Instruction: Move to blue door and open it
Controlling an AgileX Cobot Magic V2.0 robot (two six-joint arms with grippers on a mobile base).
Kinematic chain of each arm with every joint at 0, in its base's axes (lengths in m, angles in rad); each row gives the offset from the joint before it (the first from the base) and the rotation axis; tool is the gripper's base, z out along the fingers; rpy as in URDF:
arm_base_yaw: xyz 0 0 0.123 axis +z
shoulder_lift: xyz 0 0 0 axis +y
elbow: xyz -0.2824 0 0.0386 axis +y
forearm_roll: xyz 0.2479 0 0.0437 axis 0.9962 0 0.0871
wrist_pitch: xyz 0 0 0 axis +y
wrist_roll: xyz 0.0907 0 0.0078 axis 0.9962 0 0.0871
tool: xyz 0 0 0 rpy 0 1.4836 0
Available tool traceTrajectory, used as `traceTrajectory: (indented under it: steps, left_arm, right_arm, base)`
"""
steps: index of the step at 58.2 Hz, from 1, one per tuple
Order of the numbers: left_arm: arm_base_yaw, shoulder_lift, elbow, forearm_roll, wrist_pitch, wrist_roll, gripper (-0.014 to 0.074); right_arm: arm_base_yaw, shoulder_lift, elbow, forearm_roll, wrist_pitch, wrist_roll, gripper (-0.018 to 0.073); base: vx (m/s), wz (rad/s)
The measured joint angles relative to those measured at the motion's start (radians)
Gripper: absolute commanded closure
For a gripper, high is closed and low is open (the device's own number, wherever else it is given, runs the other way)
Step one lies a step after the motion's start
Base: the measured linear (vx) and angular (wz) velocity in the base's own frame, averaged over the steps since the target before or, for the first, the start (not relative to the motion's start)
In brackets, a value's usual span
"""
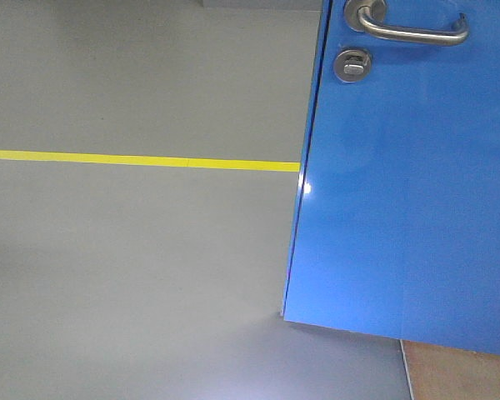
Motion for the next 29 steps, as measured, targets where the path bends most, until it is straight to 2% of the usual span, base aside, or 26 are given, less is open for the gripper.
traceTrajectory:
  steps: [6,11,29]
  left_arm:
    - [0.000,0.000,0.000,0.000,0.000,0.000,0.0524]
    - [0.000,0.000,0.000,0.000,0.000,0.000,0.0524]
    - [0.000,0.000,0.000,0.000,0.000,0.000,0.0524]
  right_arm:
    - [-0.103,-0.048,0.077,0.020,0.005,0.027,0.0547]
    - [-0.155,-0.054,0.112,0.020,0.004,0.036,0.0547]
    - [-0.167,-0.056,0.114,-0.018,0.002,0.035,0.0547]
  base:
    - [0.00,0.00]
    - [0.00,0.00]
    - [0.00,0.00]
